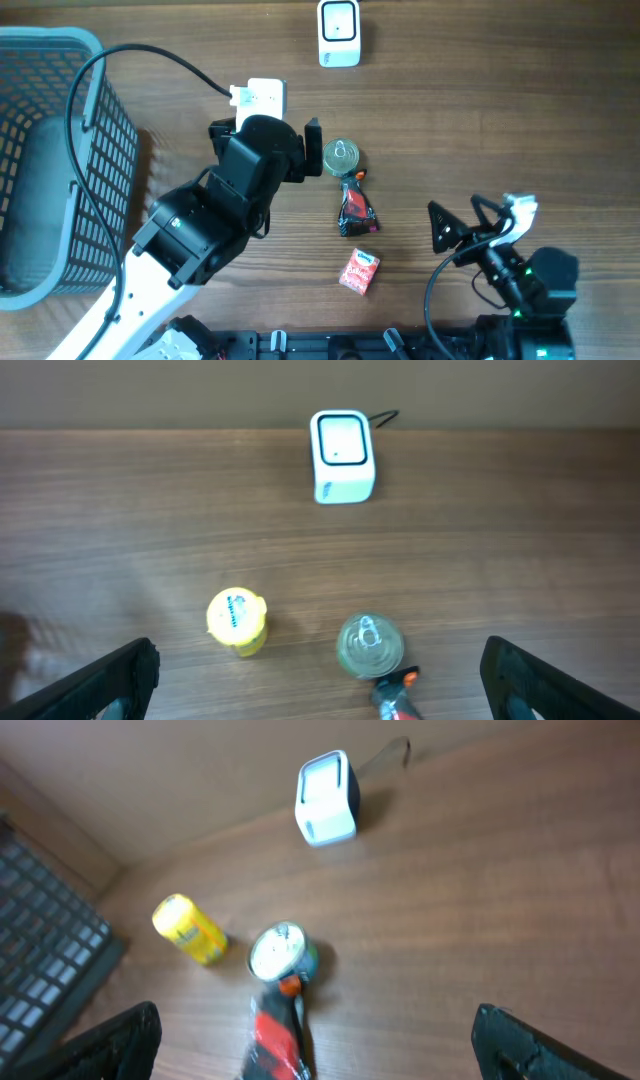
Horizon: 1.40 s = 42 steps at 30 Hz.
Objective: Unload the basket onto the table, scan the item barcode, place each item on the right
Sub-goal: 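Retract the left gripper and move the right gripper to the package, then grasp the red-black package with the right gripper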
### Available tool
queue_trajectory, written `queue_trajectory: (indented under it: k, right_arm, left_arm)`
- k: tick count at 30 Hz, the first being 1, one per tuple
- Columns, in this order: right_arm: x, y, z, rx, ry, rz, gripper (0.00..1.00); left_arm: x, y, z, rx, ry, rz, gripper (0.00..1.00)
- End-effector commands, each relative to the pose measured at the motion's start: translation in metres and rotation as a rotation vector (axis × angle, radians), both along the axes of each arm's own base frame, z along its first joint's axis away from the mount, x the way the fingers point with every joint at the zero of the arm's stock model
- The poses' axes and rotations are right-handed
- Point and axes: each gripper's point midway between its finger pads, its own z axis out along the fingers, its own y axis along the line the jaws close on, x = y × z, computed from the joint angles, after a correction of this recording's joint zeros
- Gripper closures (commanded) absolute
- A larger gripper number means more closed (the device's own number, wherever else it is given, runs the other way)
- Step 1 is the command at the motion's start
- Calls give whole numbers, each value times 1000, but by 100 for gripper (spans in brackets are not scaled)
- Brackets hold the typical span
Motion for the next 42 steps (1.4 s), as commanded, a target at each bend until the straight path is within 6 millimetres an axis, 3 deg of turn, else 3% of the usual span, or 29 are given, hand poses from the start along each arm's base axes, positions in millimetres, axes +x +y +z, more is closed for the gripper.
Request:
queue_trajectory:
  k: [1,5,9,11,14,16,18,21,25,26,29,32,38,42]
  right_arm:
    - [20,-8,34,-96,73,-15,0]
    - [46,-8,23,-124,392,28,0]
    - [83,18,27,20,592,130,0]
    - [93,23,-9,14,699,189,0]
    - [90,46,-35,16,744,381,0]
    - [78,50,-69,-69,898,325,0]
    - [66,51,-93,-282,980,221,0]
    - [60,82,-98,-524,890,208,0]
    - [62,133,-95,-607,730,267,0]
    - [65,137,-95,-627,699,249,0]
    - [76,140,-107,-680,672,209,0]
    - [81,145,-133,-698,701,213,0]
    - [72,147,-171,-724,797,250,2]
    - [62,152,-186,-696,859,280,30]
  left_arm:
    - [7,17,4,37,-27,66,0]
    - [3,49,16,27,-58,174,0]
    - [-18,87,44,-26,-125,242,0]
    - [-35,106,57,-44,-160,264,0]
    - [-51,119,58,-37,-156,276,0]
    - [-59,124,50,-19,-124,279,0]
    - [-59,124,42,-9,-103,283,0]
    - [-51,120,27,-21,-98,292,0]
    - [-44,116,10,-14,-88,292,0]
    - [-44,116,6,-7,-79,292,0]
    - [-44,118,-3,-20,-63,315,0]
    - [-43,122,-3,-22,-63,334,0]
    - [-42,148,-3,-39,-71,461,0]
    - [-42,164,-6,-53,-55,517,0]
